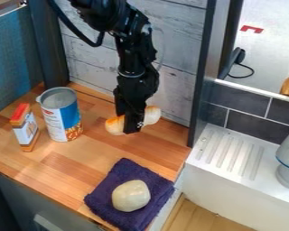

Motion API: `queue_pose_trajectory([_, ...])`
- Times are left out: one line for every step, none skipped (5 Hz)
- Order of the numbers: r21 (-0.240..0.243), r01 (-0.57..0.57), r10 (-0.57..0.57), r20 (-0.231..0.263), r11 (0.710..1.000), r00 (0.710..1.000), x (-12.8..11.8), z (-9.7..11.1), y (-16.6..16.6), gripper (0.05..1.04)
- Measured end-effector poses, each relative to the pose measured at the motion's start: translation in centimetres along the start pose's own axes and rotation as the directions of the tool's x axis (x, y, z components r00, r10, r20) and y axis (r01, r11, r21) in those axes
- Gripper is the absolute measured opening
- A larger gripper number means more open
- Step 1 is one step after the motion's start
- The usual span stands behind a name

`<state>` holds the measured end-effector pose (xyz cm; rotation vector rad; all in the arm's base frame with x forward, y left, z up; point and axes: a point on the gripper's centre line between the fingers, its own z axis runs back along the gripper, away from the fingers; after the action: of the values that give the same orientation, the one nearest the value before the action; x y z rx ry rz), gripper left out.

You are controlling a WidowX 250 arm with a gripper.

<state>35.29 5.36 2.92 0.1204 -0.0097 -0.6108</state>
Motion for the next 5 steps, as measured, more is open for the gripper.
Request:
queue_pose_trajectory([0.008, 0.119, -0.119, -0.01, 0.993, 0.993, 0.0, -0.8, 0.3, 0.738])
queue_pose_trajectory([0.033, 0.172, -0.172, -0.005, 0.985, 0.985, 0.3, -2.0, 0.6, 0.738])
queue_pose_trajectory([0.064, 0.197, -0.197, -0.006, 0.978, 0.98, 0.4, -3.3, 1.0, 0.738])
queue_pose_trajectory([0.081, 0.19, -0.19, -0.01, 0.978, 0.982, 0.5, -4.4, 1.2, 0.738])
queue_pose_trajectory([0.092, 0.172, -0.173, 0.002, 0.981, 0.985, 0.6, -5.4, 1.1, 0.814])
